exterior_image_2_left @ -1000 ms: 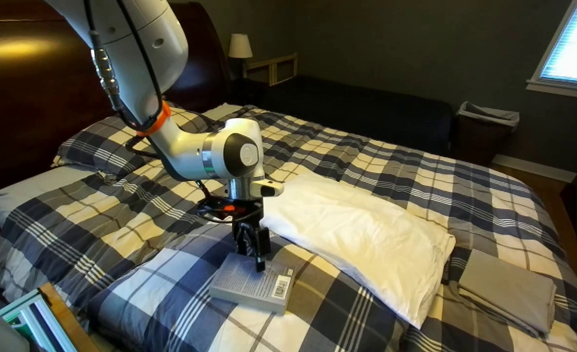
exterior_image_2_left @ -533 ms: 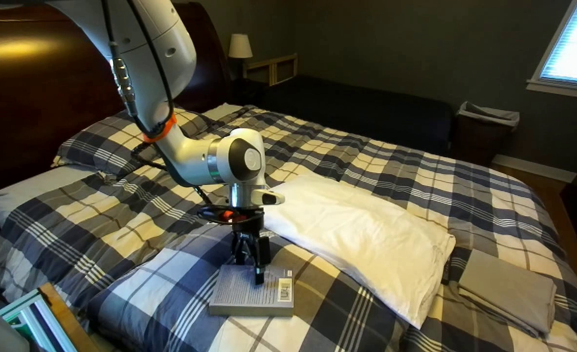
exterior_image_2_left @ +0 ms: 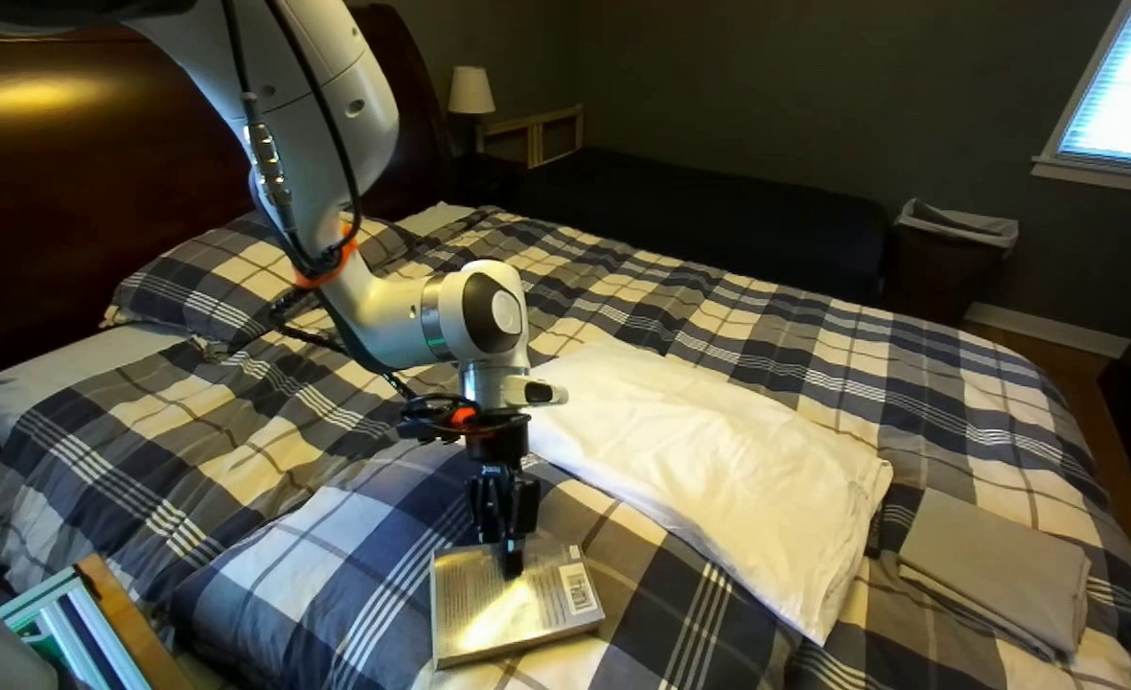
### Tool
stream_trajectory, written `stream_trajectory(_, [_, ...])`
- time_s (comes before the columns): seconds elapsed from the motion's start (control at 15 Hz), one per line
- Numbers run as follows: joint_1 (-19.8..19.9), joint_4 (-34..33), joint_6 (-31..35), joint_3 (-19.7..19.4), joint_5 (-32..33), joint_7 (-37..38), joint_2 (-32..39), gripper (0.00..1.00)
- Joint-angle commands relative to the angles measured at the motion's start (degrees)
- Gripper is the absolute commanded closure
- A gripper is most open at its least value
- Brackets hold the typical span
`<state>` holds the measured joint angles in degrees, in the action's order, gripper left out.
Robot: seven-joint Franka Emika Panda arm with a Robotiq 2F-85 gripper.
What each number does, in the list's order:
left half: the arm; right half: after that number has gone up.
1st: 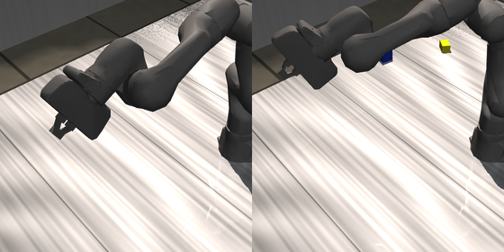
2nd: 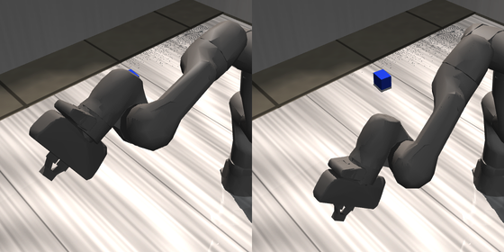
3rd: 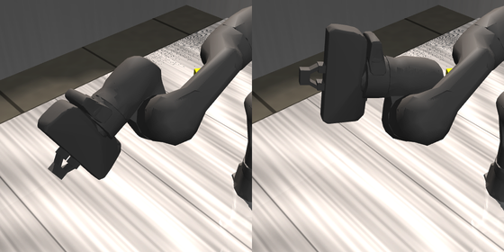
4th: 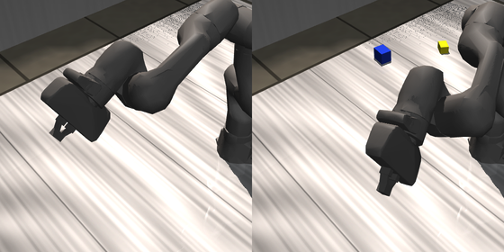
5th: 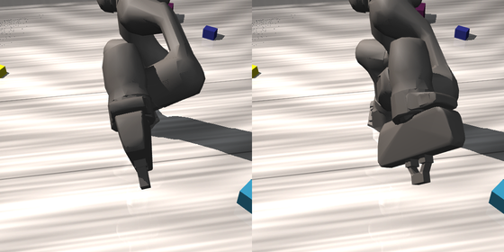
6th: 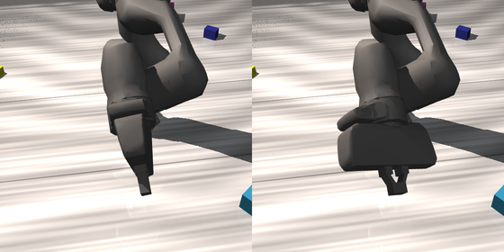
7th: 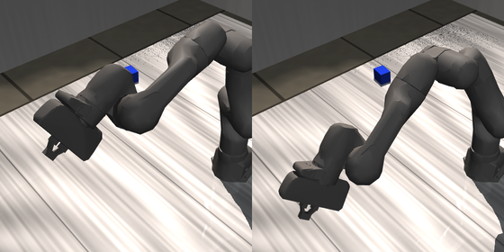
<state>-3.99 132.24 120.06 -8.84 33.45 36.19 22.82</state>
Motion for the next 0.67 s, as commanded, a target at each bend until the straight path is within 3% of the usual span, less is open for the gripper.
stream_trajectory(0.0, [-0.5,-1.2,-2.1,-1.3,4.6,1.8,0.7,0.84])
stream_trajectory(0.2, [0.0,-1.2,-4.4,-1.4,7.1,3.1,-1.1,0.93])
stream_trajectory(0.6, [1.8,-0.4,-7.2,-2.1,12.8,6.8,-8.3,0.92])
